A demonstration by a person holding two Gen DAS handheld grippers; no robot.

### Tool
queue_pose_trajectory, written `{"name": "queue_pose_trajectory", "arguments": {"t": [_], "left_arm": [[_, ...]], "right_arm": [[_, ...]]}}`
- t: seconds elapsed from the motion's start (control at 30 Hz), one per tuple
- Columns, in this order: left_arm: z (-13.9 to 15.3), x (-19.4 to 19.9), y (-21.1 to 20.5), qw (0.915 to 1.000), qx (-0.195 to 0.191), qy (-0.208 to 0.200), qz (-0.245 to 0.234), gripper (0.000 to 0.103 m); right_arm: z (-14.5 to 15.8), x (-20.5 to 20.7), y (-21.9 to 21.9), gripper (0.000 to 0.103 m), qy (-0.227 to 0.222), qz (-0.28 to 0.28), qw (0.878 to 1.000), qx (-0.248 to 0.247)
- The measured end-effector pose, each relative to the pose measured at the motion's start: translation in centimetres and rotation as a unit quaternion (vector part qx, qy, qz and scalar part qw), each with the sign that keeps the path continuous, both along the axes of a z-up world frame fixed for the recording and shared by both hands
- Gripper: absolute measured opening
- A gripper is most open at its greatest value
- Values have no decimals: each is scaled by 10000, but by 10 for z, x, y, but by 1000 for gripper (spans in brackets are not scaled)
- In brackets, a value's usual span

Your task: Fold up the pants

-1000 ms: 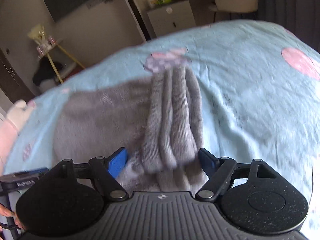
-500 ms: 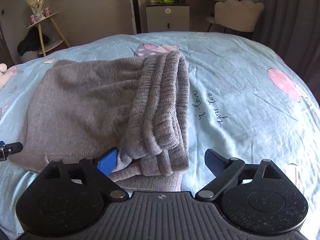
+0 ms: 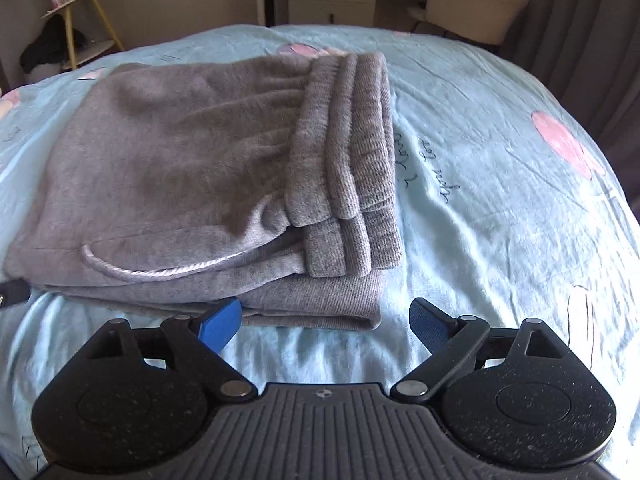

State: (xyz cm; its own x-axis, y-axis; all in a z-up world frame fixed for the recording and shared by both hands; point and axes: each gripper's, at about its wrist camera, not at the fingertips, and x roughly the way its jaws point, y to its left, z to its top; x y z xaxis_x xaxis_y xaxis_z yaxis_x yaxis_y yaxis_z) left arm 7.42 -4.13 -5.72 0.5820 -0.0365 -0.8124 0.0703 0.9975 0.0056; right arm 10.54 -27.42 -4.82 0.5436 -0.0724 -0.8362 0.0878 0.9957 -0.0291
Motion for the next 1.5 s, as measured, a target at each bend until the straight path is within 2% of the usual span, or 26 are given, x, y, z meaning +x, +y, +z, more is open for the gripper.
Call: {"name": "queue_pose_trajectory", "arguments": {"t": [0.07, 0.23, 0.37, 0.53, 0.6, 0.73, 0.8, 0.87, 0.93, 1.03, 1.17, 1.3, 1.5], "left_arm": [[-3, 3, 1, 9999, 62, 69, 88, 97], [-11, 14, 19, 9979, -176, 208, 585, 97], [-16, 21, 35, 9946, -387, 184, 949, 98], [-13, 20, 29, 9960, -112, 77, 880, 98], [-10, 19, 31, 9951, -112, 105, 974, 98], [-3, 8, 45, 9900, -340, 147, 1362, 98], [2, 1, 49, 9863, -331, 64, 1618, 98], [7, -6, 48, 9843, -288, -43, 1741, 97], [12, -11, 41, 9877, -170, -175, 1547, 97], [17, -20, 23, 9949, -74, -277, 970, 99], [23, -44, 4, 9971, -161, -505, 545, 101], [25, -62, 0, 9959, -585, -594, 363, 102], [26, -63, 4, 9945, -678, -670, 434, 102]], "right_arm": [[-4, 5, -3, 91, 7, -151, 9998, 120], [-8, 4, -11, 95, -134, -488, 9982, 323], [-8, 3, -15, 95, -206, -735, 9967, 262], [-10, 4, -24, 95, -208, -992, 9944, 294], [-8, 1, -25, 96, -189, -1039, 9941, 267], [1, -15, -33, 97, -207, -1357, 9901, 293], [6, -27, -38, 98, -261, -1492, 9875, 438], [10, -36, -37, 98, -288, -1394, 9886, 493], [14, -45, -24, 99, -223, -1038, 9934, 442], [15, -57, -1, 99, -67, -462, 9981, 393], [23, -74, 30, 99, -179, 128, 9995, 236], [36, -90, 49, 99, -750, 245, 9962, -364], [43, -93, 48, 99, -987, 185, 9947, -231]]}}
